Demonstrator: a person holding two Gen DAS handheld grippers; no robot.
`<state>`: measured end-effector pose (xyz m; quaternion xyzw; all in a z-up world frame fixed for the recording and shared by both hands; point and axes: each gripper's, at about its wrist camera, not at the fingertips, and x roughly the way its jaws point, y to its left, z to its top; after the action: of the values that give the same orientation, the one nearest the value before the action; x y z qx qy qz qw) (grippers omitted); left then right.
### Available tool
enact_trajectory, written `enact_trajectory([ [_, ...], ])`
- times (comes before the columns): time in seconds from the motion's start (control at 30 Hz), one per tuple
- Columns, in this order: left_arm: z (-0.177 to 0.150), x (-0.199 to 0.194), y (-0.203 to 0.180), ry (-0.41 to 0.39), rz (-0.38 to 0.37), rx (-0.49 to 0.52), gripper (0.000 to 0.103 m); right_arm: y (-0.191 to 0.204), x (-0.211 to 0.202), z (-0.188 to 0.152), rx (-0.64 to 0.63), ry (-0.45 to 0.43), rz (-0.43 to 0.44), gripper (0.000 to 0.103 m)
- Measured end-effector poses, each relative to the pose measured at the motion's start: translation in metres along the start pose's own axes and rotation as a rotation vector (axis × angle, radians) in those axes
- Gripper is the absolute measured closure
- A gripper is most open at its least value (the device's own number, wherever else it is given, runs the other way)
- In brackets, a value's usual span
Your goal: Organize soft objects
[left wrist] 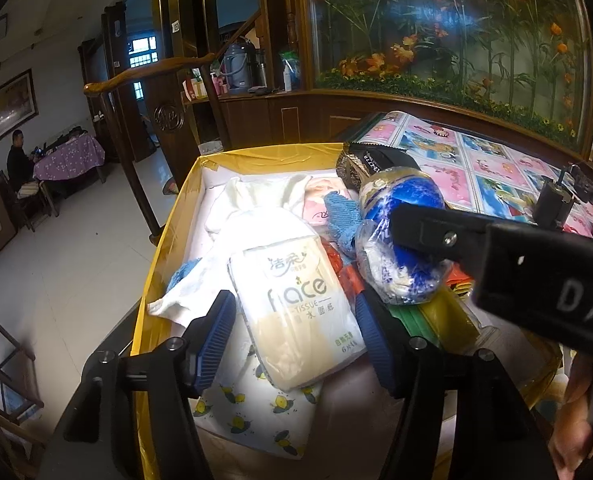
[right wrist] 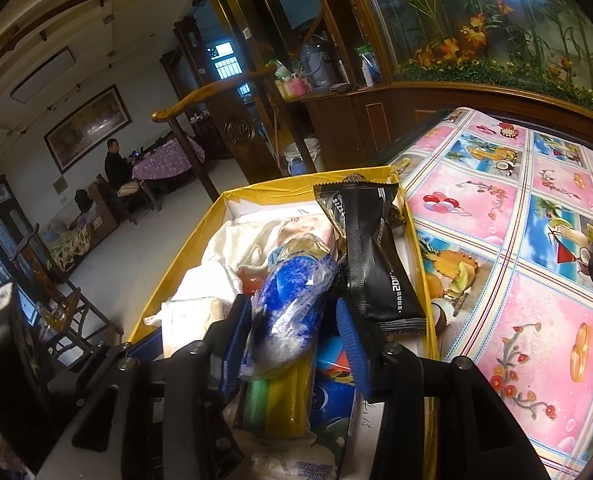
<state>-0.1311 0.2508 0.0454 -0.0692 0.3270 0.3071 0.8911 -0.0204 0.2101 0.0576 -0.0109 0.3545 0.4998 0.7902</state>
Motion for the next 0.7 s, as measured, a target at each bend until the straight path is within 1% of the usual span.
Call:
enact_trajectory([
  [0.03, 0.0, 0.0, -0.001, -0.001, 0.003, 0.002, 0.04, 0.0, -0.003, 0.001, -0.001, -0.008, -0.002, 0.044],
  [0.13, 0.0, 0.0, -0.001, 0.001, 0.012, 0.002, 0.037, 0.0, -0.011, 0.003, -0.003, -0.03, -0.006, 0.038],
  [0.33, 0.002, 0.0, -0.002, 0.004, 0.025, 0.002, 0.033, -0.005, -0.024, 0.004, 0.018, -0.061, -0.012, 0.03],
  [0.4, 0.002, -0.001, -0.002, 0.003, 0.031, 0.004, 0.029, -0.006, -0.028, 0.004, 0.023, -0.069, -0.013, 0.027],
  [0.47, 0.002, -0.001, -0.002, 0.003, 0.035, 0.002, 0.022, -0.008, -0.031, 0.004, 0.025, -0.079, -0.02, 0.024],
  [0.53, 0.002, -0.002, 0.0, -0.001, 0.037, -0.003, 0.02, -0.009, -0.036, 0.003, 0.032, -0.09, -0.027, 0.019],
  [0.7, 0.002, -0.003, -0.001, -0.001, 0.048, 0.008, 0.018, -0.013, -0.044, 0.001, 0.044, -0.107, -0.033, 0.016],
])
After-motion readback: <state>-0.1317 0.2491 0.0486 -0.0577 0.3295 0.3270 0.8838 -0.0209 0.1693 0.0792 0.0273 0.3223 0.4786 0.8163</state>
